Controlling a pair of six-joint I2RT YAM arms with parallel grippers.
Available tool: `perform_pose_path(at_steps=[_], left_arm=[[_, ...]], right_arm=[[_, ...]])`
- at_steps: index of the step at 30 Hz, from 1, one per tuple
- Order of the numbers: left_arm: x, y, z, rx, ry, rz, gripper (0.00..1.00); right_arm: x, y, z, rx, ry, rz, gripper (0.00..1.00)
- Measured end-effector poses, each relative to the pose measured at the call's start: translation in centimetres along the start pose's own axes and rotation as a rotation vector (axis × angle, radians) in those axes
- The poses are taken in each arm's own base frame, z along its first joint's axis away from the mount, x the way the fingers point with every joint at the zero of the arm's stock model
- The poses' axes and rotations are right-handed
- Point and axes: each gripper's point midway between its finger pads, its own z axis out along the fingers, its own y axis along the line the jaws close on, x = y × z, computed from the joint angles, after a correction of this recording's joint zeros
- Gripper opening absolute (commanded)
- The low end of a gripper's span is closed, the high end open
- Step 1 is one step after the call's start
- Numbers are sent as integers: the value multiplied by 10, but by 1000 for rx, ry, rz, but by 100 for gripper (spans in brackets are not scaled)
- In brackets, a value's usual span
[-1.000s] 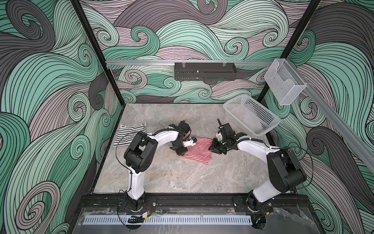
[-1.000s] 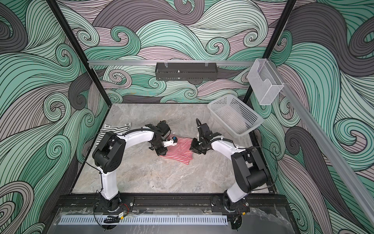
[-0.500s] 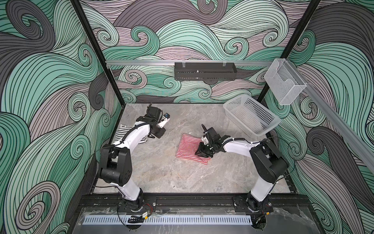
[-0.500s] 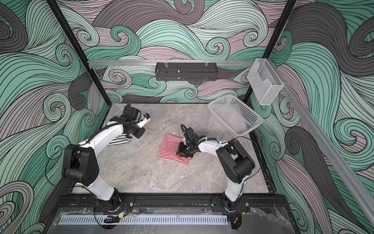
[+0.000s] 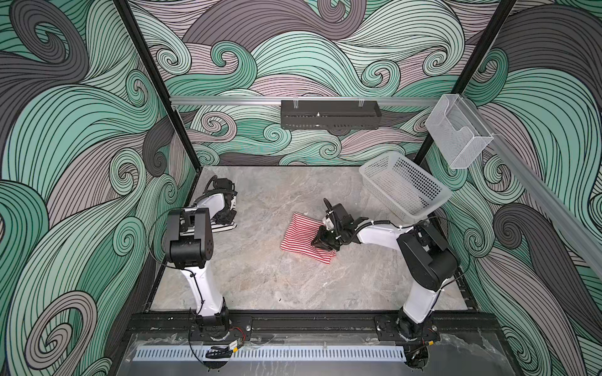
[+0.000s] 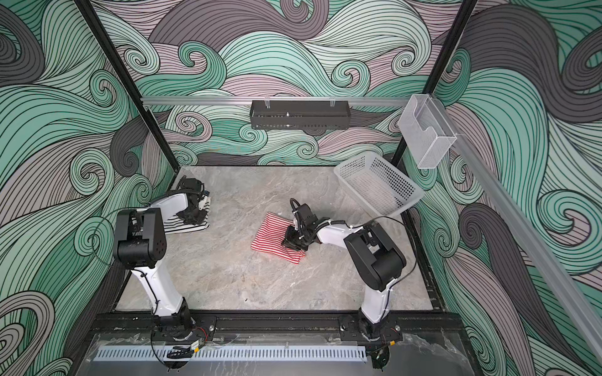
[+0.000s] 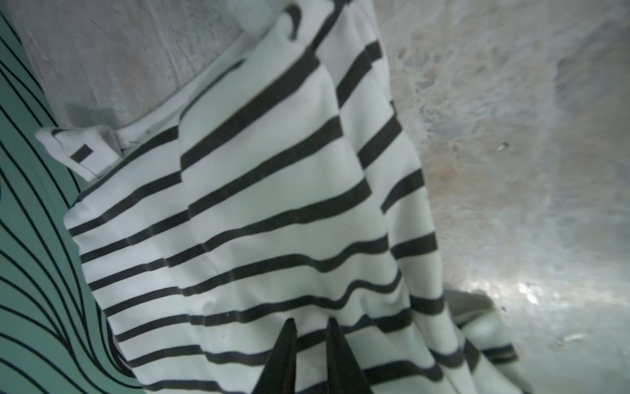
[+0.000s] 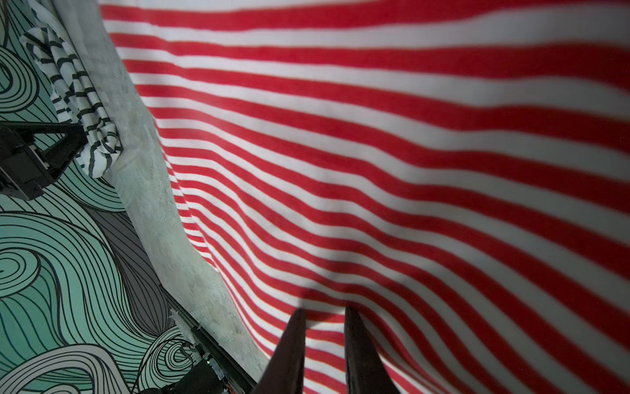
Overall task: Fold and stack tank tops
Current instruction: Move the tank top to the center of the table.
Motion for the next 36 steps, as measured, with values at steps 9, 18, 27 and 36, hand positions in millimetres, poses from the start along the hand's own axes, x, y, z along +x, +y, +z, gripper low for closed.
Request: perform_pose_path(at_steps=[9,18,27,36], left_arm=[[-11,-27,2,21,11,91,19],[-33,-132,-42,96,-58,356,19],[-42,-243,-89,356,-42,498,20],[-50,-319,-124,469,-63,598,20]], right_arm=[[-12,-45,-25,3,-51,110,23],[-17,-83,-54,7,-95,186,23],[2,-124,-85,102,-120,260,24],[-2,-146,-115,117,-168,307,27]])
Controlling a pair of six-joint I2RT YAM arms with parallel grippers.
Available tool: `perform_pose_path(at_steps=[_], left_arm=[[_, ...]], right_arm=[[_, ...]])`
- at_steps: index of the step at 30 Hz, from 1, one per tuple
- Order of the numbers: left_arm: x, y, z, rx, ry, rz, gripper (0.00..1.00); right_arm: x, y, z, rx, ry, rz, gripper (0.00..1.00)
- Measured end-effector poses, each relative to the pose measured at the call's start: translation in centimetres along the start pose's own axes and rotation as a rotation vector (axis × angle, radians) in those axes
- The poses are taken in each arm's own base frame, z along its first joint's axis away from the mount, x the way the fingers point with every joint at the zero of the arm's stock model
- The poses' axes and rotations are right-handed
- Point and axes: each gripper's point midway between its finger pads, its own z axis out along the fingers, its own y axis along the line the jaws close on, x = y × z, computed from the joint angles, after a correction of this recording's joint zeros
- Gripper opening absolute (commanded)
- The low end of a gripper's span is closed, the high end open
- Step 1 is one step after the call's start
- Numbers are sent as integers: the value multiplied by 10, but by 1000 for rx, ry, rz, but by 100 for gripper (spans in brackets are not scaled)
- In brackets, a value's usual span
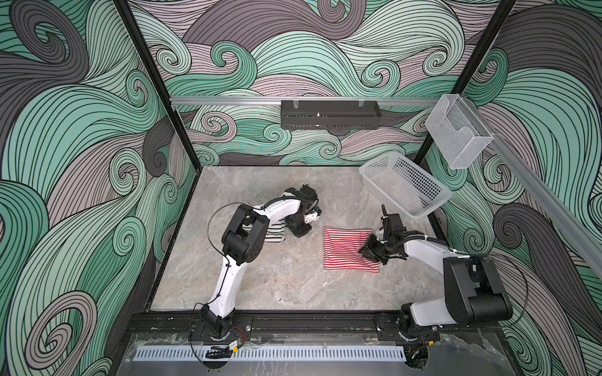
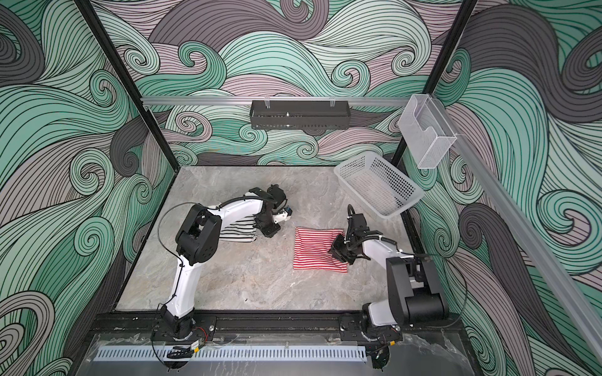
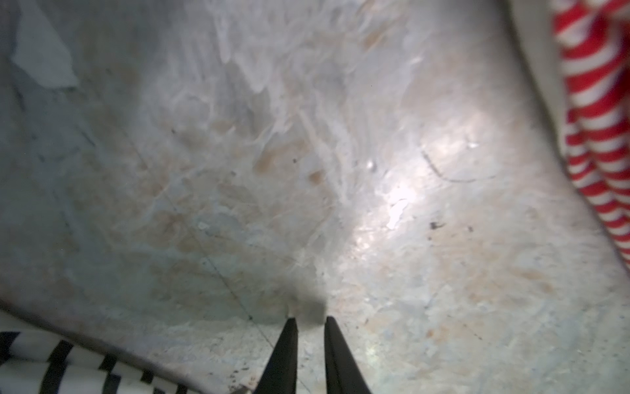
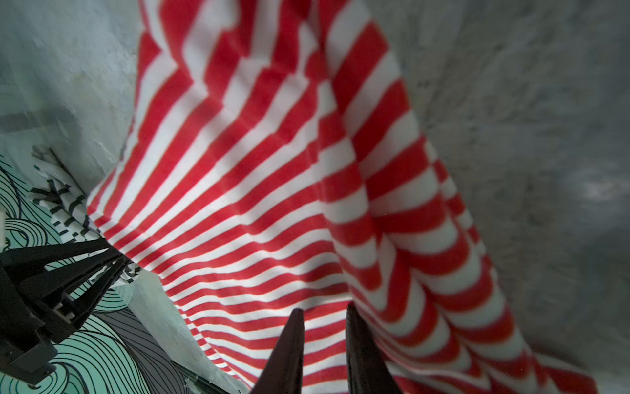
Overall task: Fold and stack tank tops
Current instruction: Move the tank top to the center of the table.
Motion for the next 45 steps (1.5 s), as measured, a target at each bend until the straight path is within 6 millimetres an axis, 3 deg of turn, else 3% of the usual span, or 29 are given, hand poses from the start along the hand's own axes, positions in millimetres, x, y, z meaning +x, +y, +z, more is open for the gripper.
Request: perform_pose_path(at_steps=[4,7,11,17,20,28,42,45], left_arm=[[6,10,-13,-40,-15,-13,21],[23,24,-33,-101,-29,-38,21],[58,55,-53,-188,-26,-109,21],[125,103,-32,-248,79,-232,21],[140,109,-23,-259,120,-237,21],[117,105,-7,-259,116,-181,21],[49,23,2,-126,67,-5,21],[47,13,3,-95,77,10,21]], right_arm=[[1,18,-22,-65,-43,-57,29],[2,30,-35,-101,-62,-93,33],[7,33,-36,-103,-45,-111,36],[14,34,-32,-97,-14,-126,36],[17,34,-26,-90,3,-131,36],[20,33,-22,-72,14,-126,36],[15,14,-27,-39,-24,-66,37],[14,8,-30,-32,-35,-43,54]])
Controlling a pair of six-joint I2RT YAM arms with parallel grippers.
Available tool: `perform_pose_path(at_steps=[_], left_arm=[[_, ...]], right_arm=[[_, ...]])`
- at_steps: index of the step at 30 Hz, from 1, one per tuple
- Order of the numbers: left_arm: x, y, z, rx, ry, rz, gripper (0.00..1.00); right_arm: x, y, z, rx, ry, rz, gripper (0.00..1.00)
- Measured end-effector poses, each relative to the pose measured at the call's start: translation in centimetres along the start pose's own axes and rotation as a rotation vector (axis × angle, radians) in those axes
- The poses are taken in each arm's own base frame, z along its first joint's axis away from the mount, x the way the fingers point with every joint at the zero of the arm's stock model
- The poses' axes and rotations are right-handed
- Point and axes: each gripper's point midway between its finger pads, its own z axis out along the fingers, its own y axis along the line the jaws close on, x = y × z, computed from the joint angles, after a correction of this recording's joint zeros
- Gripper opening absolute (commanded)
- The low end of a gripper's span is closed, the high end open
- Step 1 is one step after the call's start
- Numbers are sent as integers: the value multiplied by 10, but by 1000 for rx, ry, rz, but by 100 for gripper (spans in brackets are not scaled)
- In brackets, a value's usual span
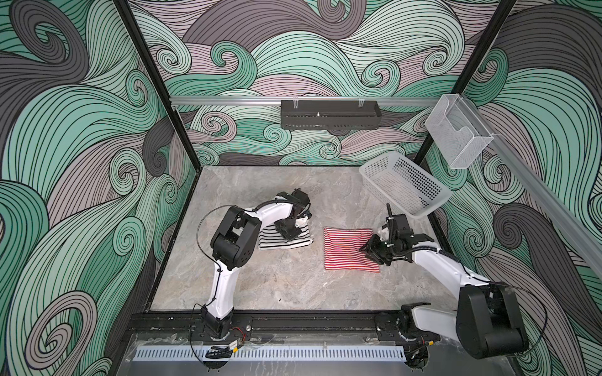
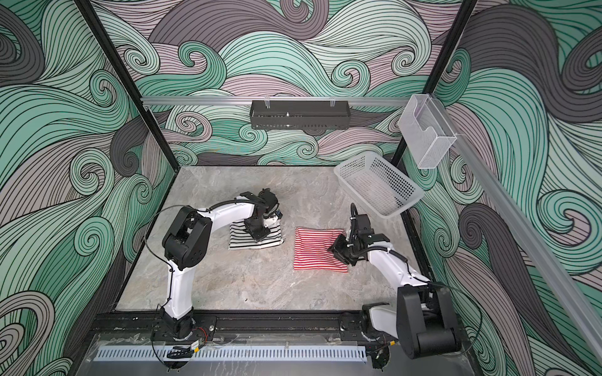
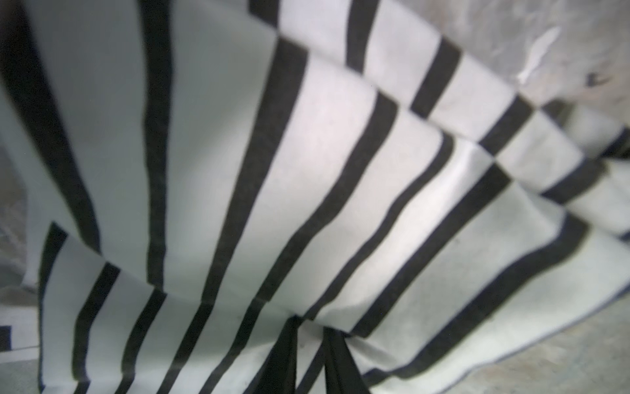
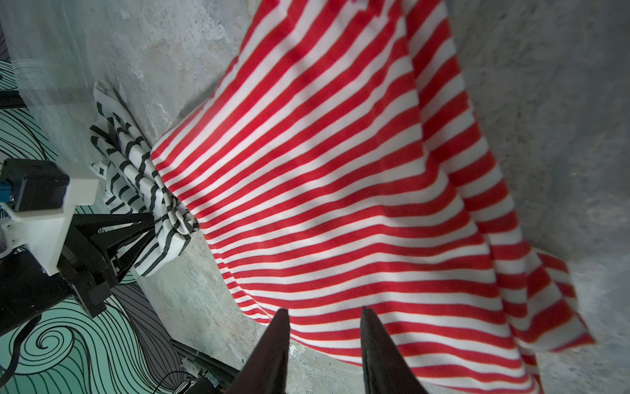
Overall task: Fold and stack tank tops
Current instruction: Move the tank top to the center of the table, then pick up the tank top from the center of the table.
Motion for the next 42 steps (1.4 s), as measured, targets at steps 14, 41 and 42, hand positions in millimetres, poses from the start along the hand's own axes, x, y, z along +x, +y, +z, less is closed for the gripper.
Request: perform_pose_path(at_steps=[14,41,42], left_arm=[[23,-29,-2,69,73,134,21],[-107,-67,-38,452,-170,55,44],[-106,-70,-37,469,-163,50,45]], right_arm=[[7,-43,-27,76,-53,109,71],[-5,-67,3,24,-99,201,47],[-6,-66,4,18,-98,200,45]])
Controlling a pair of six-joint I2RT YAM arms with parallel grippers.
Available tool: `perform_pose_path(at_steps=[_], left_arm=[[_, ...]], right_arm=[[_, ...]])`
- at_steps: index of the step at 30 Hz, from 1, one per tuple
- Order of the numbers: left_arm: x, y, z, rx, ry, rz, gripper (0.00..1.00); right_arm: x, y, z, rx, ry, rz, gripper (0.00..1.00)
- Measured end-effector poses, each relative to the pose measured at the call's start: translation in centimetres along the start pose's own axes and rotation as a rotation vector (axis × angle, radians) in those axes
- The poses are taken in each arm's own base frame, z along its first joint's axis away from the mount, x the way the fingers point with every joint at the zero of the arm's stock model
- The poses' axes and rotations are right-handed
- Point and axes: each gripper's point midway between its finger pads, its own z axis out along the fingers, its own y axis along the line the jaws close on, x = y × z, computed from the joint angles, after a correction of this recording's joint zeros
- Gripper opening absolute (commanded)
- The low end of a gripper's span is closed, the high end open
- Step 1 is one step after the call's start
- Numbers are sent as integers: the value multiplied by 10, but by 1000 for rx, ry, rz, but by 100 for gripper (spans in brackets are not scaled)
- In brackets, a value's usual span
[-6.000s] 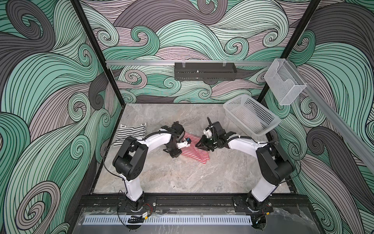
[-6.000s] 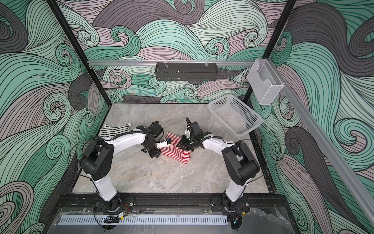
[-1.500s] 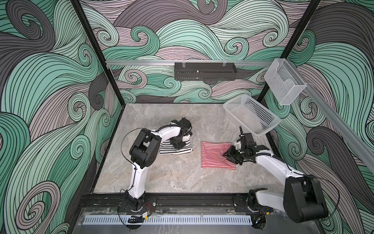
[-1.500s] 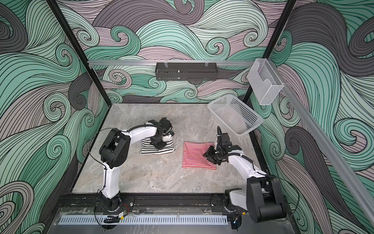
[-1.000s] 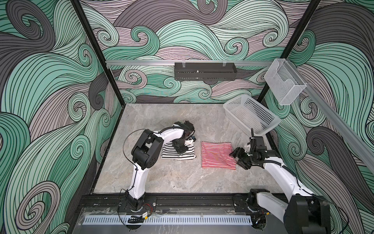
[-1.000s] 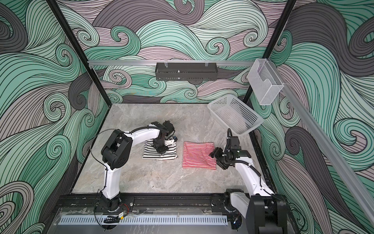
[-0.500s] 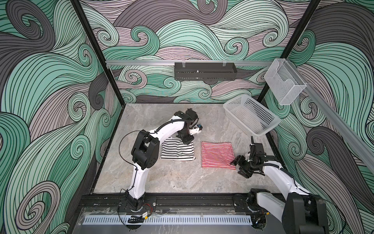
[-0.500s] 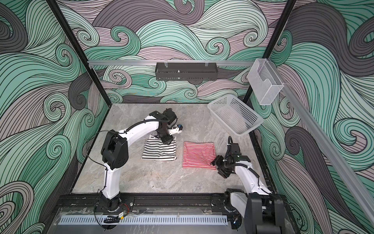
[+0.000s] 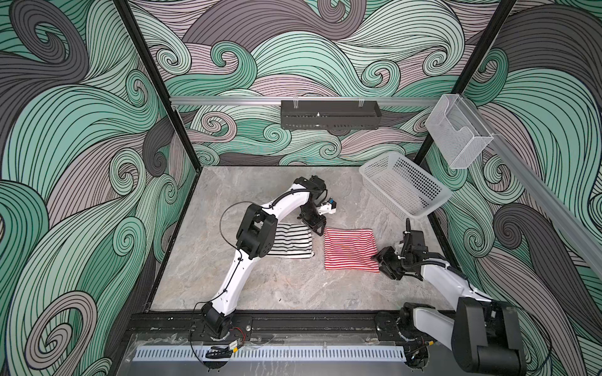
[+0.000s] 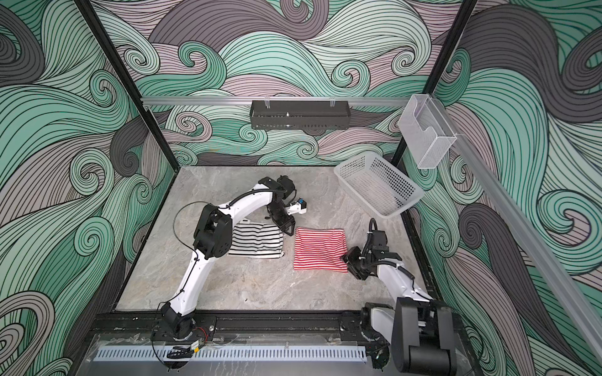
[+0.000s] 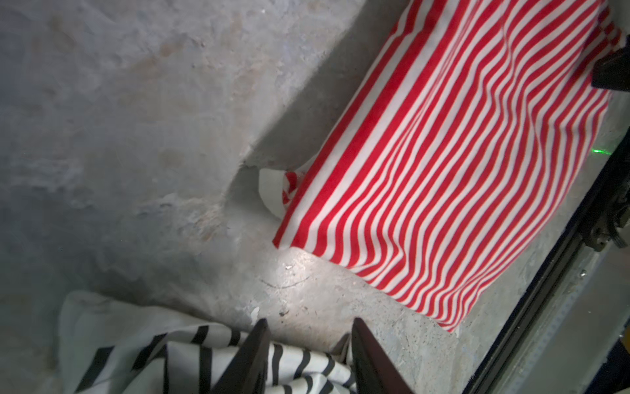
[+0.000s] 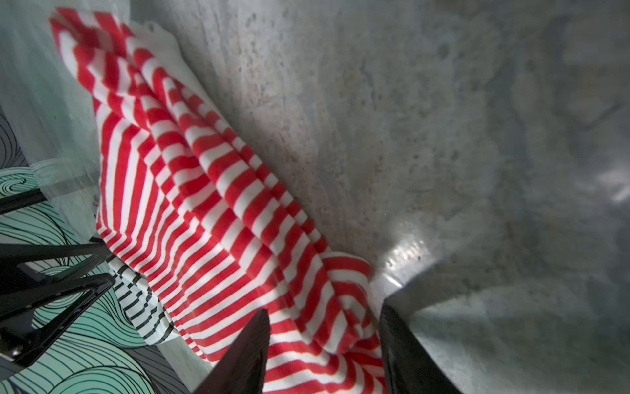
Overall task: Fold and stack tank tops
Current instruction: Pick up the tank top from the center of the table.
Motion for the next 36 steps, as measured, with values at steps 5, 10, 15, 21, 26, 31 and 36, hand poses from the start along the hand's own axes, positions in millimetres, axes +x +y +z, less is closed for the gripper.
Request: perform_pose_path(at_steps=[5,10,15,21,26,31,36], left_arm=[[-3,-13,-1,74,-14,-30,48],[-11,-18,-2,112,-38,-53,50],[-23,-5,8,88,-49,-86,51],[-24,5,23,92,-32,-121,51],[-27,3,23,105,-40,-131,52],[-28,3,25,110,-41,-144,52],[-33,1,27,120,-50,-151,52]], right_arm=[[-2,3,4,-14,7,-3,34],[-2,2,6,-16,10,-4,30],[-1,3,6,-25,13,-6,38],[2,11,6,-51,24,-46,47],[12,13,7,-42,52,-82,40],[18,13,11,-33,75,-96,34],[18,14,14,-32,86,-93,28]])
